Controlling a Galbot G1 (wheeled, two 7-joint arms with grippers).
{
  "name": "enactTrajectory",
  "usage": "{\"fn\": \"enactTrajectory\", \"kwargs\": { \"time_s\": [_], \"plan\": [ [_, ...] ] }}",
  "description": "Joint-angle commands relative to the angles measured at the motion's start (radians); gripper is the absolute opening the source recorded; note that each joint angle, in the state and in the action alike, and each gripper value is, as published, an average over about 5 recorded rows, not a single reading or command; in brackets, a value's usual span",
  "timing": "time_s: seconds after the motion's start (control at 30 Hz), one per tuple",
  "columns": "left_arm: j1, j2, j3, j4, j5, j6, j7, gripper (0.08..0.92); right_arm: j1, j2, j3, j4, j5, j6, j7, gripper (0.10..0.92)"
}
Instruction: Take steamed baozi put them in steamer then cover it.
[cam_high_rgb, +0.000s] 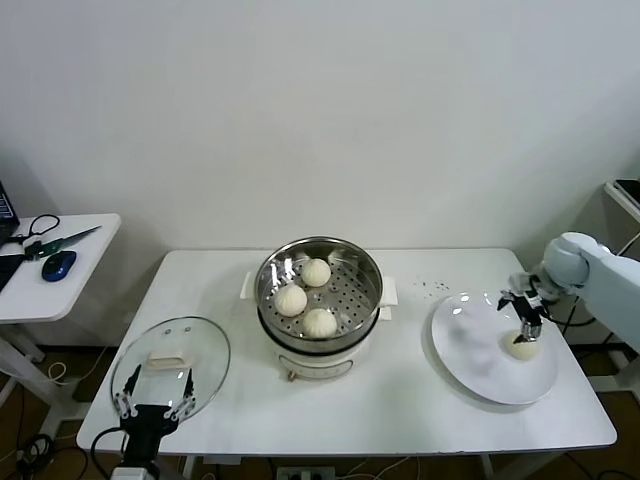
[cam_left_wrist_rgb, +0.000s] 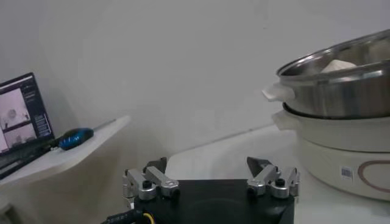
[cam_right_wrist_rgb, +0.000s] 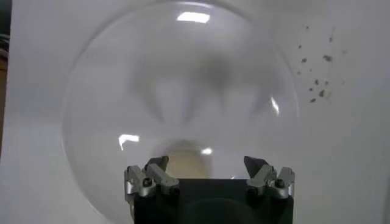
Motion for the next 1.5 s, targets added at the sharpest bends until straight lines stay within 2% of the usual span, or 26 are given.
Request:
{"fn": "enactTrajectory", "kwargs": {
  "time_s": [0.03,0.73,1.13,1.3,1.5],
  "plan": [
    [0.001,-0.005,0.001,0.004,0.006,0.002,0.001,0.823,-0.122,-0.001,0.118,-0.085,-0.055,0.001,-0.006,0.823],
    [0.006,-0.002,0.002,0.007,0.011,0.001,0.002,0.823,-0.137,0.052,0.160,-0.159,-0.091,0.033,0.004,0.818],
    [0.010,-0.002,0.006,0.005,0.014,-0.002,0.002,0.823,-0.115,0.050,0.161,-0.156,-0.042,0.037,-0.003,0.721],
    [0.010,0.000,0.007,0.002,0.014,-0.002,0.002,0.823,-0.053,0.029,0.094,-0.115,0.034,0.021,-0.002,0.712],
    [0.009,0.001,0.021,0.003,0.013,-0.006,0.003,0.823,0.238,0.016,-0.183,-0.028,0.255,-0.051,0.002,0.704]
  ]
}}
